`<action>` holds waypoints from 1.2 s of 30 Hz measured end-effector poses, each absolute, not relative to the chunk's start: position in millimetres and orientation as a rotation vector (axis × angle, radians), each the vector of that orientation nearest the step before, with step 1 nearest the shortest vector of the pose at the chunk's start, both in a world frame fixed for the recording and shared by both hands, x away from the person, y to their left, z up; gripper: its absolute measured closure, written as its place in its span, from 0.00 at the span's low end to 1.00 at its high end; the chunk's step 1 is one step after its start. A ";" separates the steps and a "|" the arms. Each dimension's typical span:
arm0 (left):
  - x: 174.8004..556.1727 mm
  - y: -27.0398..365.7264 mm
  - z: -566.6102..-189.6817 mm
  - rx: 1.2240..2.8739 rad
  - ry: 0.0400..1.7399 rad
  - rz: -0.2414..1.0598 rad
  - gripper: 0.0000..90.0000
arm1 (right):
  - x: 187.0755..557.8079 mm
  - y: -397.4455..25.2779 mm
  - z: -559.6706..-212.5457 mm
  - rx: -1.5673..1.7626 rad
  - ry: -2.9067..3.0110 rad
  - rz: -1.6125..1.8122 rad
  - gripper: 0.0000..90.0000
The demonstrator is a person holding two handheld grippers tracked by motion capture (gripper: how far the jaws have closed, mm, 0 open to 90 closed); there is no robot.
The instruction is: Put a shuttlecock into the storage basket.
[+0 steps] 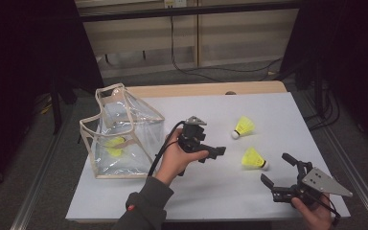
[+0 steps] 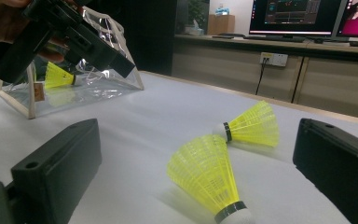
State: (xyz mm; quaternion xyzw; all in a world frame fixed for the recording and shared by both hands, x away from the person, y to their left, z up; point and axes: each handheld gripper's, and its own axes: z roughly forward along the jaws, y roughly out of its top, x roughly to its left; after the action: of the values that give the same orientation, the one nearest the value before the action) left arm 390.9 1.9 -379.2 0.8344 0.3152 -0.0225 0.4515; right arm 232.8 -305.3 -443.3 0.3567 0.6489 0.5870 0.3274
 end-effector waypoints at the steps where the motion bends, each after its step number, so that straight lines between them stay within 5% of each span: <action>1: 390.5 0.8 -379.8 2.060 0.779 -0.054 0.07 | 232.7 -305.2 -443.3 0.938 1.699 1.537 0.01; 36: 386.0 -29.5 -400.2 2.109 0.709 -0.101 0.08 | 233.1 -306.0 -443.5 0.937 1.701 1.533 0.01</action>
State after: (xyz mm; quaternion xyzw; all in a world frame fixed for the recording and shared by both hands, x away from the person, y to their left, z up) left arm 386.0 -29.5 -400.2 0.8496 0.2856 -0.0408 0.4415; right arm 233.1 -306.0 -443.5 0.3578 0.6497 0.5854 0.3273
